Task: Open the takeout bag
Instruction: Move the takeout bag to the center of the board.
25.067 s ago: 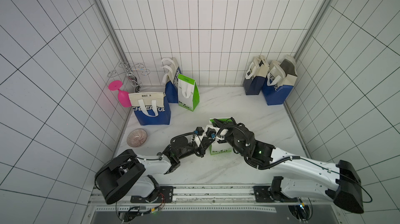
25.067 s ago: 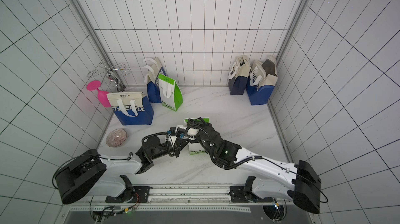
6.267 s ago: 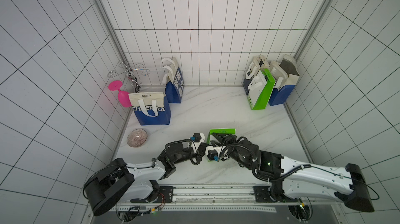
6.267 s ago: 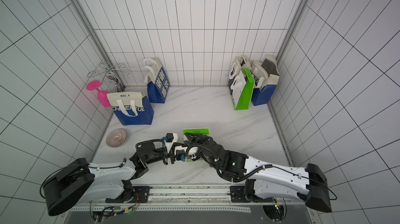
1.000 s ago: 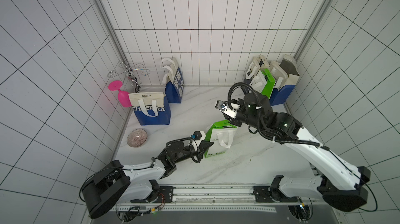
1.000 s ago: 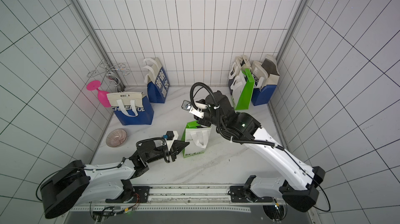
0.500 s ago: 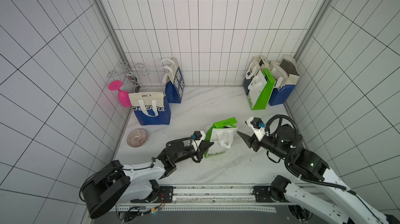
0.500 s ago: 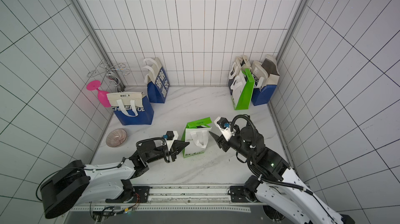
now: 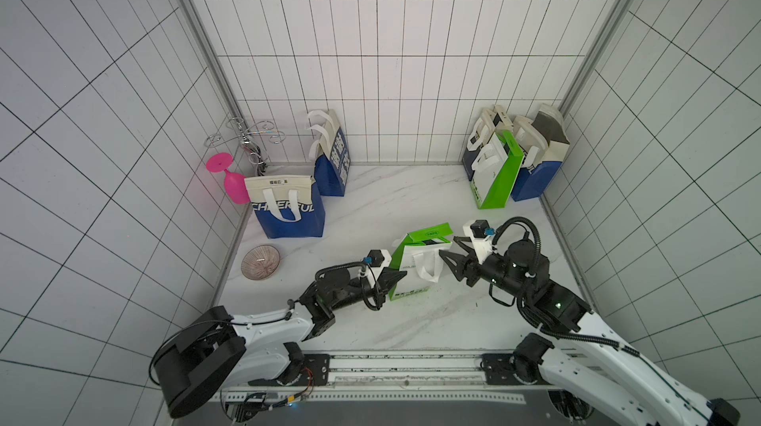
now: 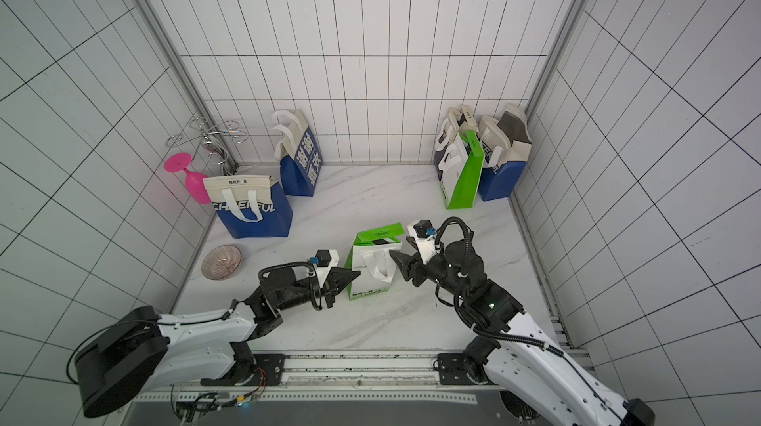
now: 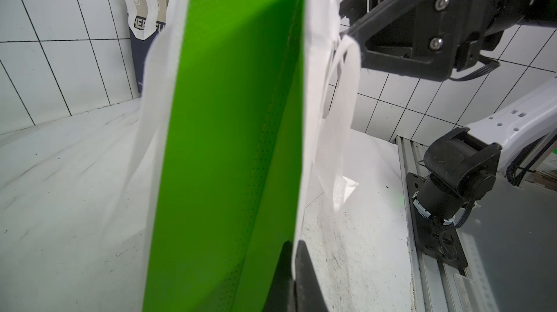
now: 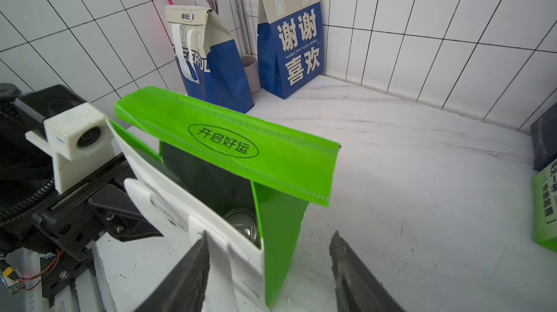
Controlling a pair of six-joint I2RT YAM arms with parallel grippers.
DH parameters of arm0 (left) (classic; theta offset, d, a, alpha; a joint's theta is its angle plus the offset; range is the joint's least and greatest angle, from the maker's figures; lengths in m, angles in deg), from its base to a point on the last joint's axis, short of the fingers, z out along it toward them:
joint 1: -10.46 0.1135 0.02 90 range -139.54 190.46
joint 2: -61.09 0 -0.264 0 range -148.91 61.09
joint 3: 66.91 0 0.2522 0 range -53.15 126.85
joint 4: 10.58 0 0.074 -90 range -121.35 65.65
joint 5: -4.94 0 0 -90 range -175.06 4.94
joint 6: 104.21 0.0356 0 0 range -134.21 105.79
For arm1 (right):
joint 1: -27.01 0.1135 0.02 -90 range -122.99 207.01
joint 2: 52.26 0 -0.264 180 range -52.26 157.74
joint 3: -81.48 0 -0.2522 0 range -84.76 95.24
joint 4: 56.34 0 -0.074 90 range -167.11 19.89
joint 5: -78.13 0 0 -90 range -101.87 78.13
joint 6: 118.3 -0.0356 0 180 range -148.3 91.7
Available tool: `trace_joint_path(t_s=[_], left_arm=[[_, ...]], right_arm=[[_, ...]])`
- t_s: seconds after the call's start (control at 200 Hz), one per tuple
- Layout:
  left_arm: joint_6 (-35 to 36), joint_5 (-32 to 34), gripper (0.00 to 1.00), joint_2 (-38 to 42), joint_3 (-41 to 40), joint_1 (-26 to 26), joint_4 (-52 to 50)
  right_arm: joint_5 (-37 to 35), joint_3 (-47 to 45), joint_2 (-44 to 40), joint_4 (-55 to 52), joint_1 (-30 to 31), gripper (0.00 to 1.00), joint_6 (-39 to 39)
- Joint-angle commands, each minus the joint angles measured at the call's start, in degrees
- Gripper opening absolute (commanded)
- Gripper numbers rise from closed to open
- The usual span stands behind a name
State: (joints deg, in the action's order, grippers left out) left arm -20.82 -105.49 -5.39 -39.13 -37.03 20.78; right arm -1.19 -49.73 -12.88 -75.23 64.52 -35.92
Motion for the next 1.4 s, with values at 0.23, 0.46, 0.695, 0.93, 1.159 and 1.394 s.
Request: trace_joint_path(t_s=[0.23,0.46,0.695,0.93,1.159,1.394], left_arm=[[0.5,-0.7,0.0,1.5,-0.1,-0.2,-0.4],[0.5,-0.3,0.0,1.4,-0.1,-0.2,-0.5],[0.2,1.4,0.16,2.3,0.1,-0.2,-1.9],[0.5,12.1,0.58,6.0,-0.8,-0.2,-6.1],[-0.7,31.8,0.64,13.1,-1.6,-0.2,-15.7],[-1.6,35.5,0.64,13.0,-1.5,-0.1,-17.5]], right_arm=[[15.9,-4.1,4.6,10.5,-3.4,0.63,-6.9],[18.4,-3.5,6.6,10.0,-3.4,0.41,-6.7],[18.3,-1.9,7.7,9.8,-3.5,0.0,-5.7],[8.0,-0.3,4.0,8.1,-3.6,0.0,-4.5],[-7.3,5.2,2.5,1.4,-3.8,0.0,-2.9],[-23.2,9.7,3.2,0.6,-7.6,0.0,-2.4]])
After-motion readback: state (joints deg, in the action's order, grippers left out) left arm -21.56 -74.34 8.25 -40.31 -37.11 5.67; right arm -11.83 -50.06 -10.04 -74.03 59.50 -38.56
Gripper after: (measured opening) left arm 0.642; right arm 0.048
